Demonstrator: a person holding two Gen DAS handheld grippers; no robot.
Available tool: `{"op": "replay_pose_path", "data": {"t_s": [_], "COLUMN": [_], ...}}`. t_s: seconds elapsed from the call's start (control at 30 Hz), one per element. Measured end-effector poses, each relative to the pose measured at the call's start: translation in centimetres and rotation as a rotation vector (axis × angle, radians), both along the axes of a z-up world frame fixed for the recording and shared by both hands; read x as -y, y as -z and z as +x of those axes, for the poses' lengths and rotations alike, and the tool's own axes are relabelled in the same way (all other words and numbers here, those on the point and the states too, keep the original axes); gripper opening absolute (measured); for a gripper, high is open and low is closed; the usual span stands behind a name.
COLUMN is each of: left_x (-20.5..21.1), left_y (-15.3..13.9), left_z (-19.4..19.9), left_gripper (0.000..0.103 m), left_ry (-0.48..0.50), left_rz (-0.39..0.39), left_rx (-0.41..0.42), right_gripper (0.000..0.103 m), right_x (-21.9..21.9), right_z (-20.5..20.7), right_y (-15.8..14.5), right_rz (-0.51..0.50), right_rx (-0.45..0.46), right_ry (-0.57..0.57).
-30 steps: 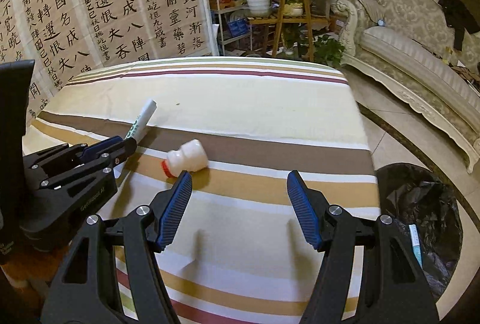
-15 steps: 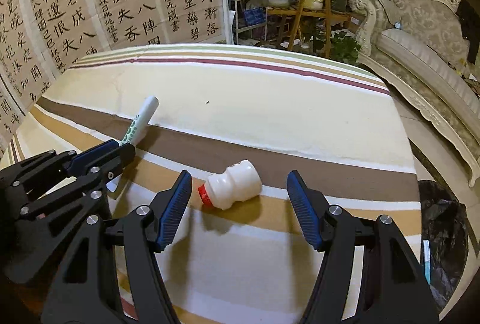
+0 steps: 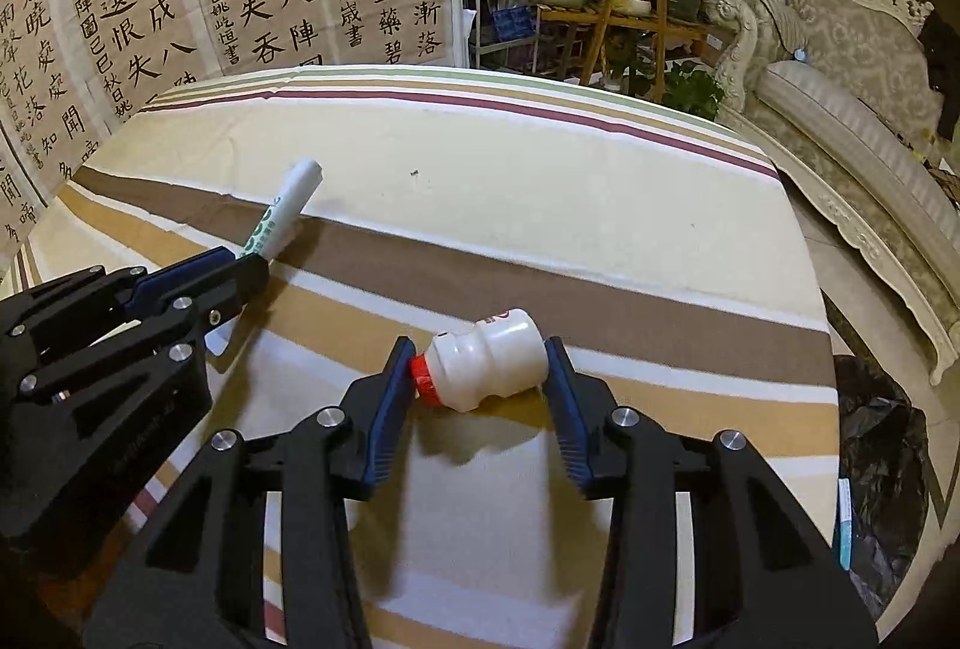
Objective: Collect trash
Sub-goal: 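Grasp the white tube with the left tool while the right tool grasps the small white bottle, then carry the white tube and small white bottle over the black bin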
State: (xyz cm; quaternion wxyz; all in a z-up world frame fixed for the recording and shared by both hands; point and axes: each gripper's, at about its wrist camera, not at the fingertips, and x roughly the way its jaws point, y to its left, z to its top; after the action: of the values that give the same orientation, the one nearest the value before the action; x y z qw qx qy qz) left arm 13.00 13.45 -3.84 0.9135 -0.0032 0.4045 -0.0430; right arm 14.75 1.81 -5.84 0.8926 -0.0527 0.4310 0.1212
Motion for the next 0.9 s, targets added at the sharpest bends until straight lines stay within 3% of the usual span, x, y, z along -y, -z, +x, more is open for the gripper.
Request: {"op": "replay_pose_path", "data": {"t_s": [0.9], "left_x": [5.8], "left_y": [-0.2], "left_z": [-4.7], "left_gripper": [0.019], "left_ry": [0.095], "left_rz": [-0.008], "left_rx": [0.014], "right_gripper": [0.042], "right_x": [6.9], "right_z": [-7.8], "right_y": [-0.7], "right_rz": [0.033], "right_rx": [0.046], "right_ry": [0.104]}}
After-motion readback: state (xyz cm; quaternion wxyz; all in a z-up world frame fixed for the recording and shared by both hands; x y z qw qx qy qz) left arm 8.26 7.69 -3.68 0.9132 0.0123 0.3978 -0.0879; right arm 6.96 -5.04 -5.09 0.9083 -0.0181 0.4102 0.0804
